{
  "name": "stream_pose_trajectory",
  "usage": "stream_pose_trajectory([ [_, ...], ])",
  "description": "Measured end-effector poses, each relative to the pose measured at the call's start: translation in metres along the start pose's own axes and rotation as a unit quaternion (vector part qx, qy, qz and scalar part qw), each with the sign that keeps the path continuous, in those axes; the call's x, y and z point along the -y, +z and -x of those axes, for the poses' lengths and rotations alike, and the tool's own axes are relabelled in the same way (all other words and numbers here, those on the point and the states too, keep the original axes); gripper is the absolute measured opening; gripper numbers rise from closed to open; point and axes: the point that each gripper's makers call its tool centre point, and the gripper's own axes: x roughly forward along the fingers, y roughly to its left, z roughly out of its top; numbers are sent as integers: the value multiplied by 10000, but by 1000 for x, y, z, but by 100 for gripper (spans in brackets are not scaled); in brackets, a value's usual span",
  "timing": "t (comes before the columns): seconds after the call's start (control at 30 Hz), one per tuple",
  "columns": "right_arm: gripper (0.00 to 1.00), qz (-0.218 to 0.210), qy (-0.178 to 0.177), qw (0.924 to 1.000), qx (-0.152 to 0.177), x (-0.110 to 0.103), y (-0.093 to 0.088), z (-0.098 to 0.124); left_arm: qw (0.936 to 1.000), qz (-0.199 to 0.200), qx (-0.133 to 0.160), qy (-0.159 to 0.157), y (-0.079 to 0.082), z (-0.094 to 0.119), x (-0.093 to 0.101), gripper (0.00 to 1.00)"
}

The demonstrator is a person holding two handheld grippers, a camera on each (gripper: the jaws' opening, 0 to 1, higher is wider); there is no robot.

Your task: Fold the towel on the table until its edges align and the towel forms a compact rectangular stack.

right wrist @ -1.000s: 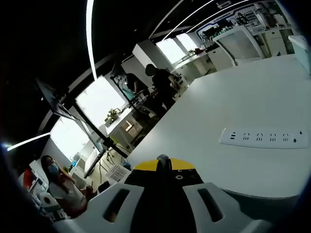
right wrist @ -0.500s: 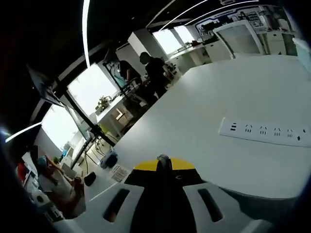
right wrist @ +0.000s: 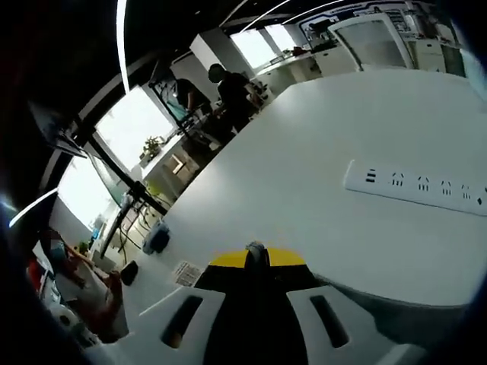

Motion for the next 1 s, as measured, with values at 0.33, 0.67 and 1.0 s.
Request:
stream_pose_trajectory([
  [0.33, 5, -298, 262, 9992, -45, -12, -5, -24, 9993, 276, -78, 228, -9, 3, -22, 4],
  [0.67, 5, -387, 221, 9990, -71, -6, -12, -47, 9983, 54, -94, 572, -18, 7, -36, 4],
  [1.0, 3, -231, 236, 9990, -308, -9, -24, -51, 9927, -72, -604, 1041, -43, 0, -65, 4],
])
